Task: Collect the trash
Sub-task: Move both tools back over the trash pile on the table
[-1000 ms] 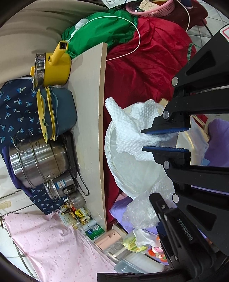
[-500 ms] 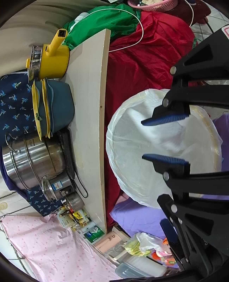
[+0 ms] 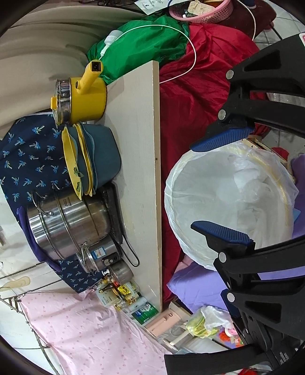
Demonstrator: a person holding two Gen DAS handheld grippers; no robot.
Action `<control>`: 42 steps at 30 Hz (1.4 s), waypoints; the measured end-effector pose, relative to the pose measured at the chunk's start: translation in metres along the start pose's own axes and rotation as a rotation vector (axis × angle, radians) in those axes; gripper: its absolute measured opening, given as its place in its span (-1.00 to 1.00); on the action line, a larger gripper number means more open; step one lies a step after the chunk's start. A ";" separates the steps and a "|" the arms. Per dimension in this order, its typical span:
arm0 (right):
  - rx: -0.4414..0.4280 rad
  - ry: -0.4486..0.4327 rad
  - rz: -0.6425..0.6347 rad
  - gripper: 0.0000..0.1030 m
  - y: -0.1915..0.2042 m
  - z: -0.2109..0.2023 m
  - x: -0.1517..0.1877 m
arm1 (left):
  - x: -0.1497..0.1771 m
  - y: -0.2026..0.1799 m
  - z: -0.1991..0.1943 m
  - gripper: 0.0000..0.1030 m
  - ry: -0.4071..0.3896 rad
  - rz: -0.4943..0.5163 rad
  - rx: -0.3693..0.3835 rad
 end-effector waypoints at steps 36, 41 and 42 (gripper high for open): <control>-0.272 0.195 -0.308 0.21 0.202 -0.031 0.135 | 0.137 0.249 -0.150 0.63 -0.024 -0.380 -0.407; -0.317 0.233 -0.349 0.21 0.239 -0.029 0.156 | 0.157 0.289 -0.168 0.63 -0.028 -0.466 -0.444; -0.322 0.238 -0.358 0.21 0.247 -0.028 0.159 | 0.161 0.300 -0.173 0.63 -0.029 -0.487 -0.456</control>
Point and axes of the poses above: each gripper's, at about its wrist camera, not at the fingertips, and z roughly the way its jaws point, y to its left, x to its underside, the point moved 7 cm from there along z, roughly the way its jaws point, and after that the axes turned 3 degrees about z, right-handed, at the moved point
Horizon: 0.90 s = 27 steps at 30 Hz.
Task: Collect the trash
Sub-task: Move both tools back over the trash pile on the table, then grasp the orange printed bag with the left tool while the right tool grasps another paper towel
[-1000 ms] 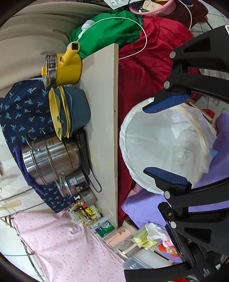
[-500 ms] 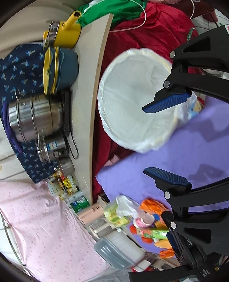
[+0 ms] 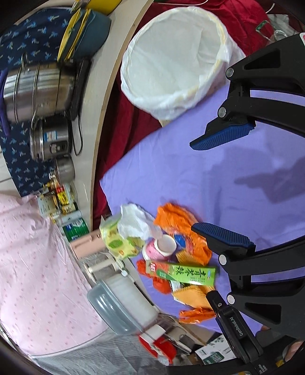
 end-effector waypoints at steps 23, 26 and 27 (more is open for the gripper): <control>-0.066 0.067 0.027 0.20 0.077 0.150 -0.074 | -0.034 0.162 0.049 0.70 0.022 -0.274 -0.090; -0.060 0.083 0.034 0.21 0.081 0.173 -0.080 | -0.037 0.166 0.060 0.59 0.035 -0.282 -0.078; -0.059 0.088 0.034 0.21 0.082 0.178 -0.081 | -0.038 0.167 0.064 0.55 0.042 -0.285 -0.069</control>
Point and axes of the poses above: each gripper's, at about its wrist camera, not at the fingertips, and z roughly the way its jaws point, y to its left, x to its underside, the point moved 7 cm from there along z, roughly the way its jaws point, and after that the axes turned 3 degrees about z, right-handed, at the moved point
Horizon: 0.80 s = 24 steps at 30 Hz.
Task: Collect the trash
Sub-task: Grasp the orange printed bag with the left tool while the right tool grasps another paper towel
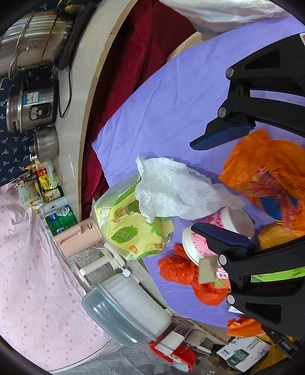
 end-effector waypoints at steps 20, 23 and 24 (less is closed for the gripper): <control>0.003 0.039 -0.014 -0.87 -0.004 0.034 -0.002 | -0.010 -0.010 0.006 -0.59 -0.009 0.045 0.040; -0.009 0.006 -0.009 -0.88 -0.006 0.013 -0.010 | -0.013 -0.011 -0.007 -0.63 -0.035 0.042 0.042; -0.015 -0.005 -0.006 -0.89 -0.007 0.005 -0.013 | -0.014 -0.011 -0.012 -0.64 -0.045 0.040 0.043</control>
Point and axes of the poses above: each gripper's, at about its wrist camera, not at the fingertips, and z roughly the way its jaws point, y to its left, x to its underside, the point moved 7 cm from there along z, roughly the way its jaws point, and after that the axes turned 3 degrees about z, right-handed, at the moved point
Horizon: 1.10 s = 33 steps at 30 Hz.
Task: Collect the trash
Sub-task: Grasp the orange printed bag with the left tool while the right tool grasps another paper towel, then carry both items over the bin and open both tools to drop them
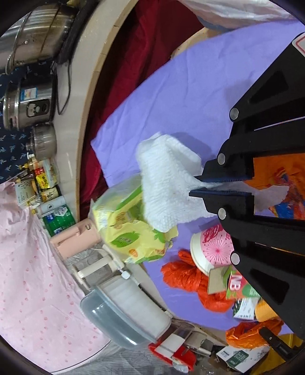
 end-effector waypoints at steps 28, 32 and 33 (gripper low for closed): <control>-0.003 -0.273 0.083 -0.89 -0.090 -0.225 0.007 | 0.032 -0.144 -0.142 -0.66 -0.128 0.208 0.229; 0.022 -0.293 0.120 -0.89 -0.120 -0.245 0.014 | 0.050 -0.181 -0.150 -0.66 -0.121 0.270 0.268; 0.029 -0.297 0.127 -0.89 -0.125 -0.249 0.016 | 0.054 -0.190 -0.151 -0.66 -0.118 0.285 0.277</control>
Point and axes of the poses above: each gripper's, at about its wrist camera, not at the fingertips, and z roughly the way its jaws point, y to its left, x to its underside, the point moved 7 cm from there along z, roughly the way its jaws point, and after that the axes turned 3 degrees about z, right-handed, at the moved point
